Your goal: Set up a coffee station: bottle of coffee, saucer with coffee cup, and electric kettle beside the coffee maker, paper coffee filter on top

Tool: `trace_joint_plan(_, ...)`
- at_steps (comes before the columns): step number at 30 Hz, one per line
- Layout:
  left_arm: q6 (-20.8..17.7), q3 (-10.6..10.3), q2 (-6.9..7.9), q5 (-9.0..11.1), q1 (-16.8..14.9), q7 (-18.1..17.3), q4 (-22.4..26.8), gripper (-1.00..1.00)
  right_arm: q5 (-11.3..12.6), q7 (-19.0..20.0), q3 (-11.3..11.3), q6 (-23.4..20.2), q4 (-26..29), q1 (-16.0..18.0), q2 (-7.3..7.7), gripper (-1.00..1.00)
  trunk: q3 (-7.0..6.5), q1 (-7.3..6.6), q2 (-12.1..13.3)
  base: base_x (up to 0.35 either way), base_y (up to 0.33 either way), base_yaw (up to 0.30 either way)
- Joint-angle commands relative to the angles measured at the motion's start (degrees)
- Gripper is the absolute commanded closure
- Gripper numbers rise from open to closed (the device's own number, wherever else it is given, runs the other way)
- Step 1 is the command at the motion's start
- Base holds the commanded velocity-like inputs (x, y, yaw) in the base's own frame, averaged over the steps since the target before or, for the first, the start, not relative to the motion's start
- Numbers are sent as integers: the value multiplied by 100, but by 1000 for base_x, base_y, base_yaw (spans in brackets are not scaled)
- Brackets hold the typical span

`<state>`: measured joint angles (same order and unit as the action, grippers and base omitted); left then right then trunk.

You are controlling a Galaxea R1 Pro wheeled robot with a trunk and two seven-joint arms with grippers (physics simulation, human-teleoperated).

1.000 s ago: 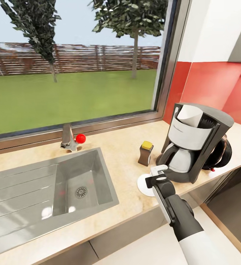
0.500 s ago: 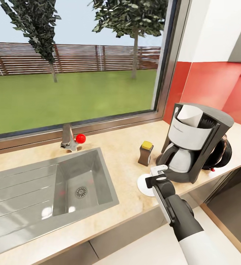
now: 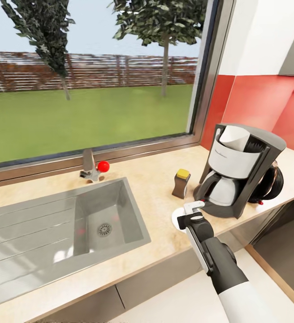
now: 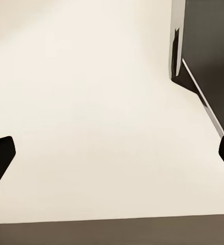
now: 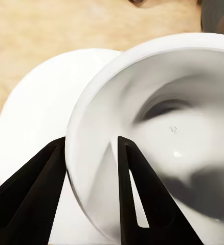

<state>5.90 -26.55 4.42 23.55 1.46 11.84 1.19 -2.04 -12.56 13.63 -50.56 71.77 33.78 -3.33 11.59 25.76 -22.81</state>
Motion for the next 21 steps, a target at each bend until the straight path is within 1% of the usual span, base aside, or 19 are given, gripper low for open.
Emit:
trace_joint_plan(1,7,-48,3,50,3,20,12,-100,-25,-10,8,-33,3,6,-1,100,10,3,-11,-33,32,0)
trace_joint_plan(11,7,-51,4,53,3,20,12,-100,-25,-10,8,-33,0,6,-1,100,10,3,-11,-8,7,0)
trace_joint_plan(16,7,-44,6,54,3,20,12,-100,-25,-10,8,-33,-24,6,-1,100,10,3,-11,-95,82,0)
trace_joint_plan(21,7,-36,7,53,3,20,12,-100,-25,-10,8,-33,-60,6,-8,100,10,3,-11,-36,29,0)
